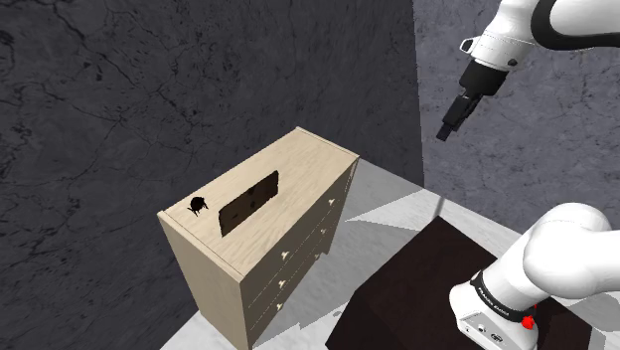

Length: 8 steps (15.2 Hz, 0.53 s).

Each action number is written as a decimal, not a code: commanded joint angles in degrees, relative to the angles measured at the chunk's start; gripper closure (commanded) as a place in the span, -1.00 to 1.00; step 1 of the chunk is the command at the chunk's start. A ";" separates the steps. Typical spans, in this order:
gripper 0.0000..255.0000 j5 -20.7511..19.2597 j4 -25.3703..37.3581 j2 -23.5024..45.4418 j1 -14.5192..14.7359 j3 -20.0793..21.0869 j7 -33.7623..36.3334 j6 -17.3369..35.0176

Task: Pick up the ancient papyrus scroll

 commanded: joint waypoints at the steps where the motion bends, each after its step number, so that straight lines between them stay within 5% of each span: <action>1: -1.00 0.00 0.00 0.00 0.00 0.00 0.00 0.00; 8: -1.00 6.34 -3.38 -0.87 -1.69 14.93 23.96 5.96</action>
